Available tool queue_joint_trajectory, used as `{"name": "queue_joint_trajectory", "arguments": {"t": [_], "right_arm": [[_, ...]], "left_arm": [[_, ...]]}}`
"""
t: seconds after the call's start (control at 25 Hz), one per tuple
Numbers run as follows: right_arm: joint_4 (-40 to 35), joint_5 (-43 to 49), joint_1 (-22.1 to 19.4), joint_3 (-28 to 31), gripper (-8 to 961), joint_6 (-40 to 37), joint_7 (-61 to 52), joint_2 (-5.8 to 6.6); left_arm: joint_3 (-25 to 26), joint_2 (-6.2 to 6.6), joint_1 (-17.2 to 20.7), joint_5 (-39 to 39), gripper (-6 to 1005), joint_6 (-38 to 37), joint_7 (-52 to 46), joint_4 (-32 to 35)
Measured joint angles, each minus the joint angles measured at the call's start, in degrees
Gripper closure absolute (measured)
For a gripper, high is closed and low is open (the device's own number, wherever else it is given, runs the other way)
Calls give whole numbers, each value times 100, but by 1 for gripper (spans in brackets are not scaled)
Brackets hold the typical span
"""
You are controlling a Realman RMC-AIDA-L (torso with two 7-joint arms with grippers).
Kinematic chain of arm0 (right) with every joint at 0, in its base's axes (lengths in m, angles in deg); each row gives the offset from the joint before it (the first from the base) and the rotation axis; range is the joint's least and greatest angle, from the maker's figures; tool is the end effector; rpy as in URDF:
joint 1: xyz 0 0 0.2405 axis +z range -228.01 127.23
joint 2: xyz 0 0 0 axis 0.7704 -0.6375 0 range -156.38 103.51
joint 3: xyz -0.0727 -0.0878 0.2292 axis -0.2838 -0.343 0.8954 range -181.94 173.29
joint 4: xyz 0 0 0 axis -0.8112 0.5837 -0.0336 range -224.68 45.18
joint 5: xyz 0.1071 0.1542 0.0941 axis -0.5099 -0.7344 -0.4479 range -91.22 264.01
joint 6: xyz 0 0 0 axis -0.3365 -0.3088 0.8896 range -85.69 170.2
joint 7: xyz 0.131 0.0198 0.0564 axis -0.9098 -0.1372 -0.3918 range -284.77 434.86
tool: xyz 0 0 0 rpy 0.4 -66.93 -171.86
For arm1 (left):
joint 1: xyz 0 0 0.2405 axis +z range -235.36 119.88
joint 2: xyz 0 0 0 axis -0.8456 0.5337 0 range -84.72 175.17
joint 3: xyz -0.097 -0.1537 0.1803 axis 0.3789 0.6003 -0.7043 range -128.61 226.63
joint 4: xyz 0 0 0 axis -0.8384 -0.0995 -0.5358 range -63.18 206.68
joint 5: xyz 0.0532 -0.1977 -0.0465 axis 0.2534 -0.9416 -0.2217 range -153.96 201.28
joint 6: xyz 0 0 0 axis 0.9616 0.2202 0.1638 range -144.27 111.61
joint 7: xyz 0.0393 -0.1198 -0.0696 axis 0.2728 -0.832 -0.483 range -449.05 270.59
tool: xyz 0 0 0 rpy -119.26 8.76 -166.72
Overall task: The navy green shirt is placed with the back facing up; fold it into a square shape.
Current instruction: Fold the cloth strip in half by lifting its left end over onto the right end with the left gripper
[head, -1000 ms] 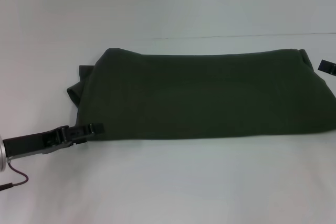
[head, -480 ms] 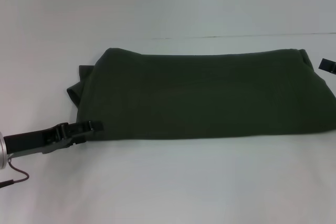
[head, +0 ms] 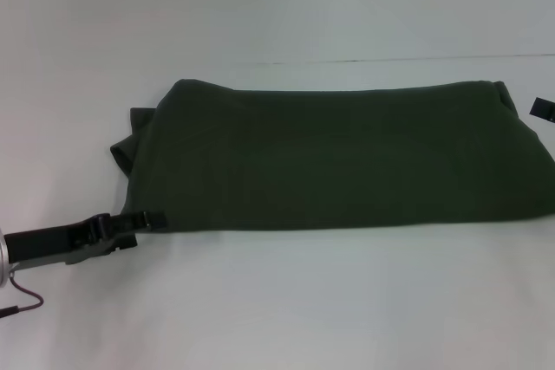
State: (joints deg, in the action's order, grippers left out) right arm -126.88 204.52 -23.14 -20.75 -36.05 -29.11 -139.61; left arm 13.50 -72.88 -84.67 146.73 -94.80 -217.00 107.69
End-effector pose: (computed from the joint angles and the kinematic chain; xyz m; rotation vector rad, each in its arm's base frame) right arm 0.3498 0.3435 0.0973 -1.9829 1.2979 0.8130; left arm -0.3226 0.3225 0.0028 -2.1072 -1.8657 -0.6378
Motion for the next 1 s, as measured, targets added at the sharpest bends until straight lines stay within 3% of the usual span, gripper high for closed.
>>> {"name": "queue_joint_trajectory", "arguments": {"t": [1.0], "right_arm": [[23,-3,-22,0,29,-1,0,-10]], "left_arm": [[-59,1,-143,165,127,421,-1,-132]]}}
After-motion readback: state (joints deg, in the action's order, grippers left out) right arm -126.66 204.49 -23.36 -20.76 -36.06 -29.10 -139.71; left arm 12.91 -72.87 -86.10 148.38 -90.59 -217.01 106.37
